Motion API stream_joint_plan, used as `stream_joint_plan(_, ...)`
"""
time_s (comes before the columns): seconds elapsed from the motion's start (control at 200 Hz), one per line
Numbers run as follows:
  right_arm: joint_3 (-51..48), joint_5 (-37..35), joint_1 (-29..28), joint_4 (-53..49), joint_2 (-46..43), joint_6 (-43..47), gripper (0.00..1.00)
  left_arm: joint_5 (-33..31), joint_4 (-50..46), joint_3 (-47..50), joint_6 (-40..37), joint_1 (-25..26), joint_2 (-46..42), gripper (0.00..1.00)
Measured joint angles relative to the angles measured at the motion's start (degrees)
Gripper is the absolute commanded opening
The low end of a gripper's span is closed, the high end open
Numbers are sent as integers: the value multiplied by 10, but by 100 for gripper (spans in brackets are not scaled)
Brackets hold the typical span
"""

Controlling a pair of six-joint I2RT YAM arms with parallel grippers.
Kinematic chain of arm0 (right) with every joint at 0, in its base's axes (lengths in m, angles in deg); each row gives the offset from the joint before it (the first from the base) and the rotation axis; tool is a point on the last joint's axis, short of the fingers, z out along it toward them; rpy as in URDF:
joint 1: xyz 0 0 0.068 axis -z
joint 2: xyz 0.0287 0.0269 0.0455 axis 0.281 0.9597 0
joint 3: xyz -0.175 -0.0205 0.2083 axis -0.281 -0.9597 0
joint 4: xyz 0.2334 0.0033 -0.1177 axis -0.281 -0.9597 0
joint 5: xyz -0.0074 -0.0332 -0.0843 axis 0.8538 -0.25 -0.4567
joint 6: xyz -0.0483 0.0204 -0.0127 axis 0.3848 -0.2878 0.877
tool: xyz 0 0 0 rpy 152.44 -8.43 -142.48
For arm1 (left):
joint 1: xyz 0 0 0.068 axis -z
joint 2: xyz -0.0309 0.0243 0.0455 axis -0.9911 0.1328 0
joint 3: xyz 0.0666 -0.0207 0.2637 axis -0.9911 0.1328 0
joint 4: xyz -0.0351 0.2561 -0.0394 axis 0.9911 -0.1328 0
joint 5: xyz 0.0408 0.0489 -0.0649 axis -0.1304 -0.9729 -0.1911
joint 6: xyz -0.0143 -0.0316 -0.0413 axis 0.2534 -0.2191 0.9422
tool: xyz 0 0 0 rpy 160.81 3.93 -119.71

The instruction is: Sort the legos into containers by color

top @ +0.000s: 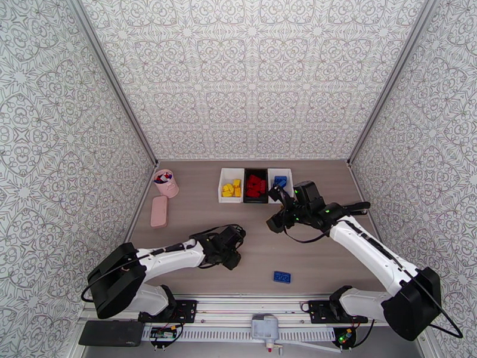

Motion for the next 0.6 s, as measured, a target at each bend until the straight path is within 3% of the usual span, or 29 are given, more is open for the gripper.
stream_joint_plan(0.24,0,0,0,0,-16,-8,88,-12,1,0,-16,0,-84,21)
stream_joint_plan(0.355,-4,0,0,6,-25,-20,87,-15,47,0,-28,-14,-138,21)
stream_joint_plan(0.6,-12,11,0,20,-39,-40,87,-20,166,-39,-43,-133,-97,21)
